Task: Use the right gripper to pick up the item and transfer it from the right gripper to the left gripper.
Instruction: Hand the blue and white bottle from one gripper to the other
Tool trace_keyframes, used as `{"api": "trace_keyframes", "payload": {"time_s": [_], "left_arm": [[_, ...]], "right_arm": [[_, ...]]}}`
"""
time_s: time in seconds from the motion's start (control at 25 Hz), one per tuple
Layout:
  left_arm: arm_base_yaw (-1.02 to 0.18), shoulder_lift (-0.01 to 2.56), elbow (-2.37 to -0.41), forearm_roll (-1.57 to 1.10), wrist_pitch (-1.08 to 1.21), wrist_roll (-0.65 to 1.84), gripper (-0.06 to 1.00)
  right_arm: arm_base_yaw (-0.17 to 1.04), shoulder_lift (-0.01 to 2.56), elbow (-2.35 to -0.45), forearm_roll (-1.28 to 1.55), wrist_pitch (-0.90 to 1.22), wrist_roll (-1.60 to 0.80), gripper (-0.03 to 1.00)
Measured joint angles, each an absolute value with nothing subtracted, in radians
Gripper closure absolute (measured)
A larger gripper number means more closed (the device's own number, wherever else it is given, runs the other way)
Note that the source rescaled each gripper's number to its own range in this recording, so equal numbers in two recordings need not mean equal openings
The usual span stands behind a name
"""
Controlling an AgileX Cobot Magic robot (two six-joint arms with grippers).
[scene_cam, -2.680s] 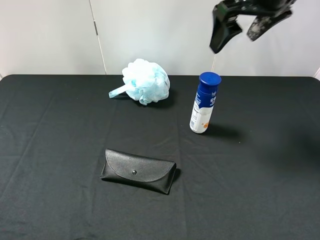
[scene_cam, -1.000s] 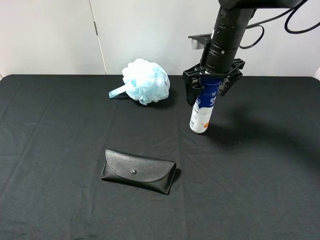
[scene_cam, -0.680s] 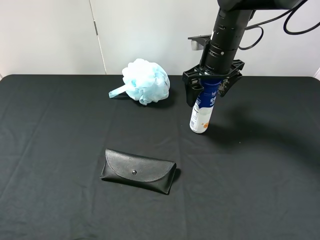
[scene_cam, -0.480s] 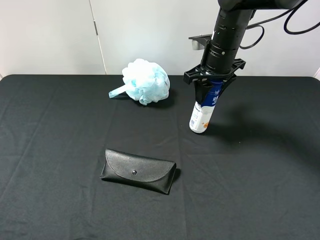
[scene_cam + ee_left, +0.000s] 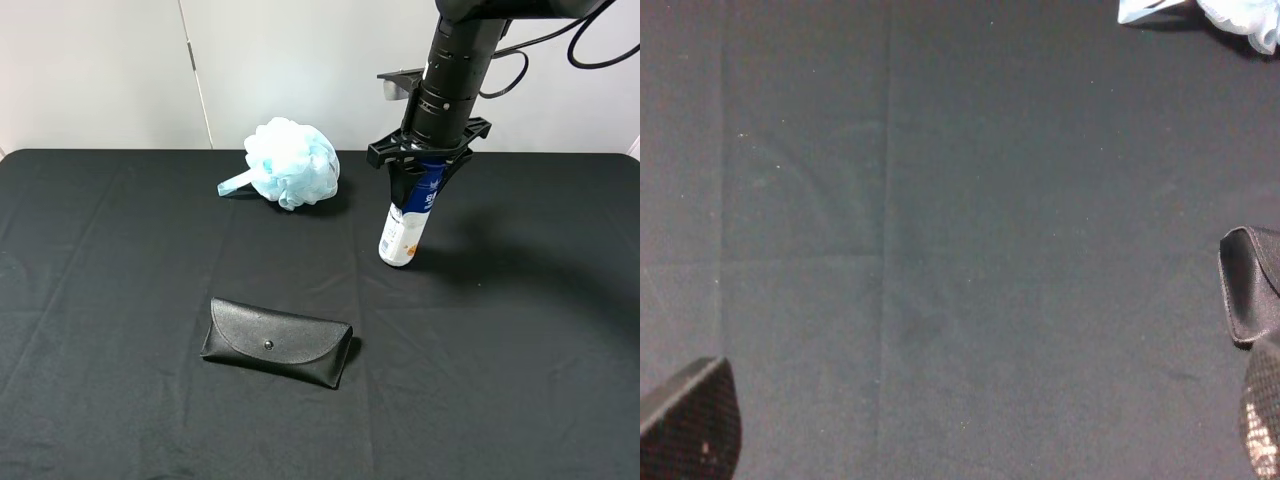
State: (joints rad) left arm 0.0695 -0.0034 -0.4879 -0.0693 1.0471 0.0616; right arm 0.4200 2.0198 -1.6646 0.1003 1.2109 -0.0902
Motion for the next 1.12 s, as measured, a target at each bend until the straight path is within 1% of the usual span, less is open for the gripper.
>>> {"api": "trace_keyframes", "payload": {"time_s": [0.4, 1.12], "left_arm": [[0.069, -0.003, -0.488, -0.069, 1.047, 0.062, -0.06], [0.069, -0.003, -0.488, -0.069, 1.048, 0.062, -0.06]], "right_arm": [[0.420, 2.000, -1.685, 0.102, 1.211, -0.084, 0.94], [0.420, 1.755, -1.704, 0.139, 1.222, -0.068, 0.94]]}}
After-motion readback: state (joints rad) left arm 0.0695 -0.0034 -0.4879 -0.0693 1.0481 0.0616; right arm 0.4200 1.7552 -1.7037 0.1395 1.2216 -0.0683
